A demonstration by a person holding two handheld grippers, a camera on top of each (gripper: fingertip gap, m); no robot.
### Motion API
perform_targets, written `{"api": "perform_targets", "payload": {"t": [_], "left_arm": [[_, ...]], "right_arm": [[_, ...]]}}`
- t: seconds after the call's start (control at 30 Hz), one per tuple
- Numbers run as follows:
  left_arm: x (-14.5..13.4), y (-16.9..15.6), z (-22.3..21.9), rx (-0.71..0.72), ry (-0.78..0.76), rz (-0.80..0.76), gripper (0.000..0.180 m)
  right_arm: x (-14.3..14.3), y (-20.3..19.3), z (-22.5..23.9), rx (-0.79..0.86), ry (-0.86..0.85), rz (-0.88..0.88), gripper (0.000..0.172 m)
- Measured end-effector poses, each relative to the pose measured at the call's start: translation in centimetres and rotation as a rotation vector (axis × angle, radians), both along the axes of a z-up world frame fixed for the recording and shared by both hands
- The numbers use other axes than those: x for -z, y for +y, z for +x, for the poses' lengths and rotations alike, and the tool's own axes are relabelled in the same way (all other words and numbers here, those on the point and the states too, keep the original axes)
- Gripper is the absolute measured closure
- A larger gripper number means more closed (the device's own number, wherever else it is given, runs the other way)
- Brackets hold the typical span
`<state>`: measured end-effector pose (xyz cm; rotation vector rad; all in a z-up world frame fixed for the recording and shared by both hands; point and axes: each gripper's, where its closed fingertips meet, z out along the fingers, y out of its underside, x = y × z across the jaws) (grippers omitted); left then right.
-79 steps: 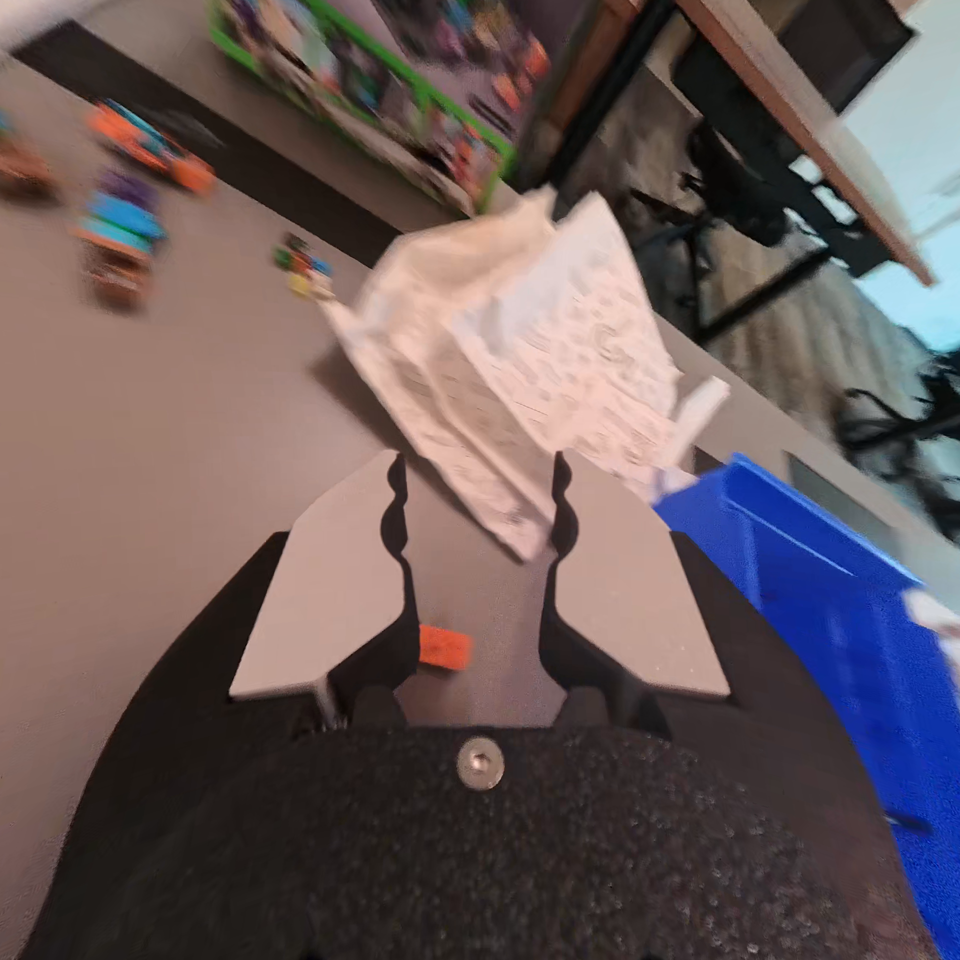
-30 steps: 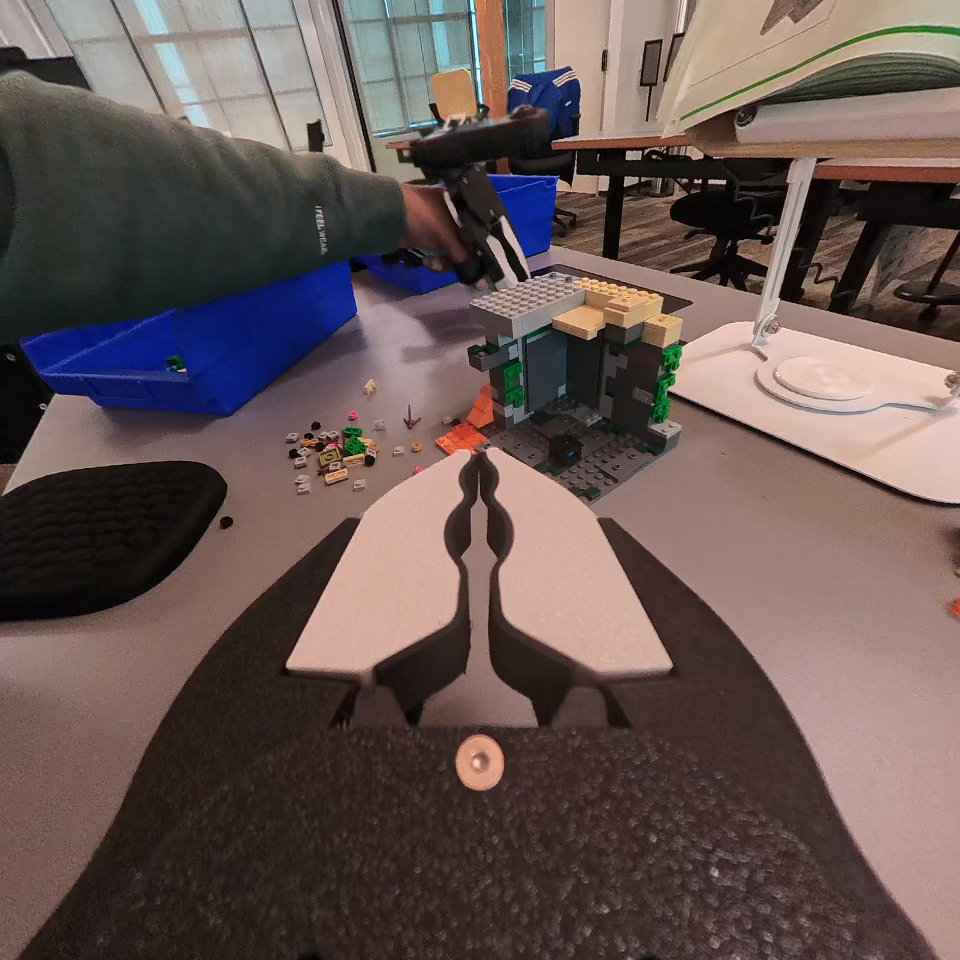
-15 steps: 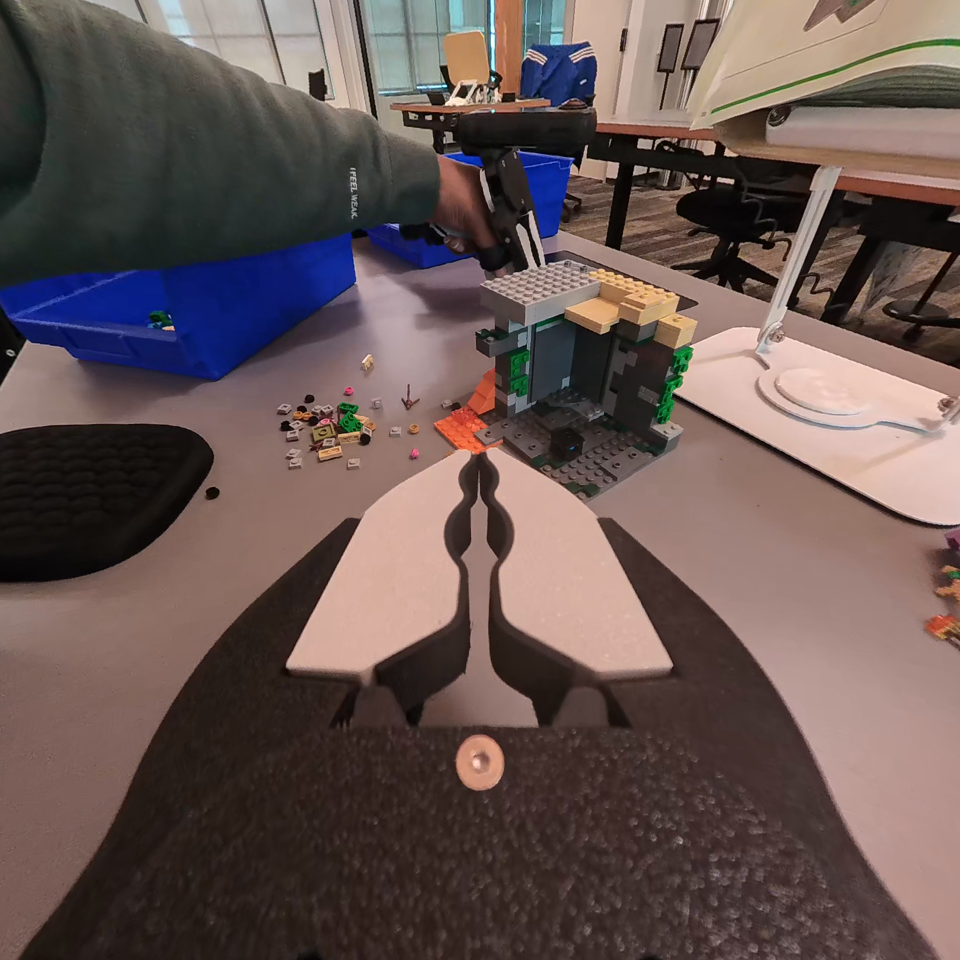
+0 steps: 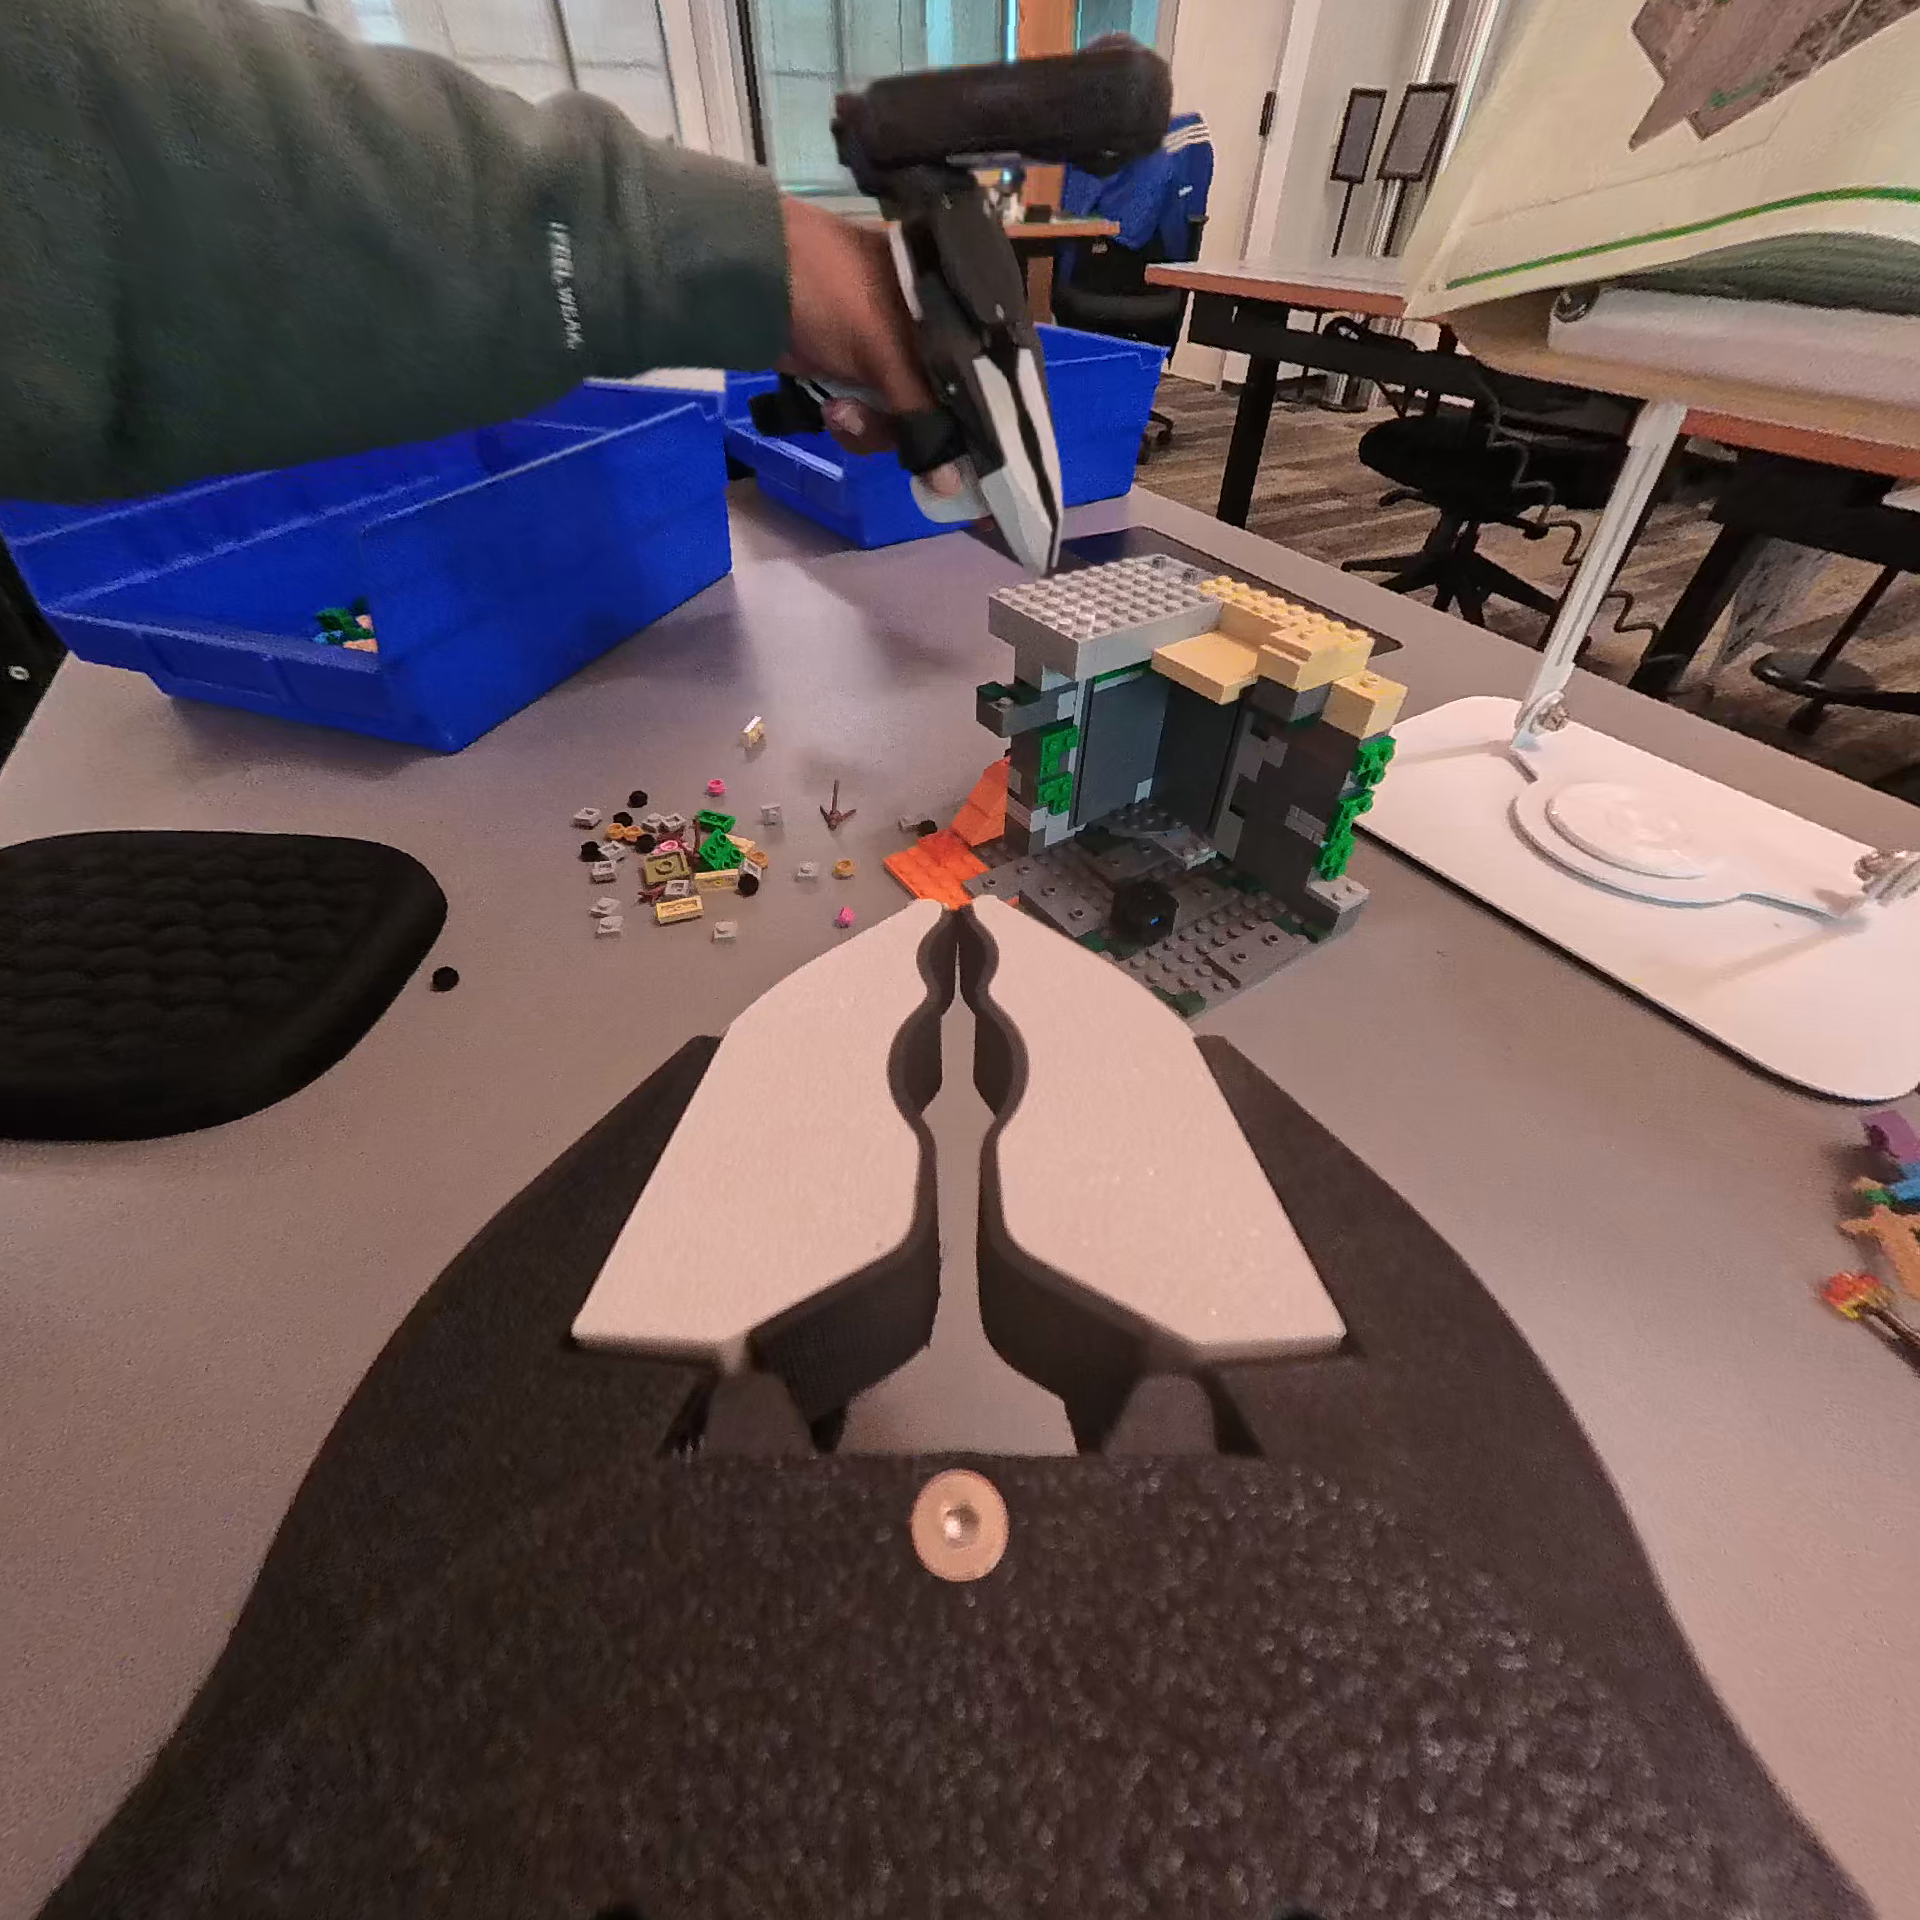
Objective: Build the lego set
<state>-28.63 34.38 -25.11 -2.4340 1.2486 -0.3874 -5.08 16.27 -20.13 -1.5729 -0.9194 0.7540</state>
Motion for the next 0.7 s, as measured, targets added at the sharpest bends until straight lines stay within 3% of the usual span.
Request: {"api": "perform_targets", "payload": {"t": [0.1,0.2,0.33,0.5,0.7], "left_arm": [[-0.3,-5.3,3.4,0.113,-0.013,-0.022,0.174],[1.2,-11.0,6.6,0.229,0.016,-0.05,0.174],[2.6,-15.7,9.6,0.311,0.018,-0.065,0.174],[3.5,-18.6,11.9,0.366,0.038,-0.074,0.174],[4.7,-19.5,12.3,0.369,0.106,-0.08,0.174]], "right_arm": [[-0.2,-0.1,0.0,0.001,-0.003,0.012,0.172],[-0.1,-0.3,-0.1,-0.004,-0.006,0.011,0.172],[0.1,-0.7,-0.6,-0.018,-0.028,0.024,0.172],[0.3,-0.9,-0.7,-0.016,-0.063,0.052,0.172],[0.4,-0.6,-0.5,-0.003,-0.076,0.059,0.172]]}}
